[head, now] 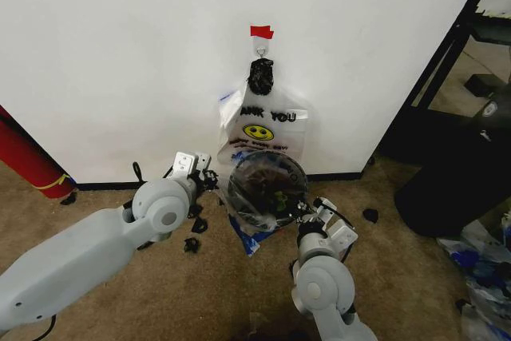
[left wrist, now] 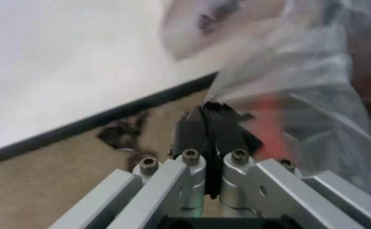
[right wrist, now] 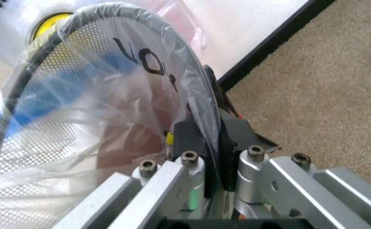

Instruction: Pick up the garbage bag from the wall and place it over the trash bin.

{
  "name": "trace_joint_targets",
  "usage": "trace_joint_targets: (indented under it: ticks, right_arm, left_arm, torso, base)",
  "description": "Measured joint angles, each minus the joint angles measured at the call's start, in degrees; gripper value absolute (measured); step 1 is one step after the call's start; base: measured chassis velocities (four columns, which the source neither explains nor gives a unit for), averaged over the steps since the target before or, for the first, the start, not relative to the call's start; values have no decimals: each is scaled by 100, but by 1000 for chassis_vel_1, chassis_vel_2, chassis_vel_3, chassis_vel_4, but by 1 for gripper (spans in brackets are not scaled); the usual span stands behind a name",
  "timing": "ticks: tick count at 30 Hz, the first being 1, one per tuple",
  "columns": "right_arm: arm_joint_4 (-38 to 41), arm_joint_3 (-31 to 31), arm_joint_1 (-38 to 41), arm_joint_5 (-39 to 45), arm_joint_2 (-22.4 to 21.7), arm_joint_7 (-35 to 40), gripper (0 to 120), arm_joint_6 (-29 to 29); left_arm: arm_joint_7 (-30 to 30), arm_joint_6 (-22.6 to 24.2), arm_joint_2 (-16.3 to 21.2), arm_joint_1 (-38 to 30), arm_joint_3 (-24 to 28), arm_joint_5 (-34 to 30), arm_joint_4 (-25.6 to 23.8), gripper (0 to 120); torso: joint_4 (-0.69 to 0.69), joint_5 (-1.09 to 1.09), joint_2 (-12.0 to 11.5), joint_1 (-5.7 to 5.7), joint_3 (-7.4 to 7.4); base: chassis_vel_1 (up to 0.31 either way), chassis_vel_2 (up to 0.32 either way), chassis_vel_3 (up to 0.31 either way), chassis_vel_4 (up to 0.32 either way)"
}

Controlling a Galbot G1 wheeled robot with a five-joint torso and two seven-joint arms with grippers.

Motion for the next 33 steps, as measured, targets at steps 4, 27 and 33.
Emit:
trace_joint_targets:
  ticks: [4,27,33]
  right_arm:
    - [24,-21,-2,48,0,0,0,-10]
    - [13,13,1,108,0,9,0,-20]
    - [-5,37,67,148,0,30,0,-17]
  left_arm:
    - [162,-59,-142,151,-3,-68,35,0]
    - [62,268,195,322,-668,-351,66,46]
    - [-32,500,564,599,-1084,-353,-302,68]
  torso:
    - [-2,0,0,0,0]
    - [-1,1,0,0,0]
    - [-1,0,0,0,0]
  base:
    - [0,0,0,0]
    - [0,0,0,0]
    - [0,0,0,0]
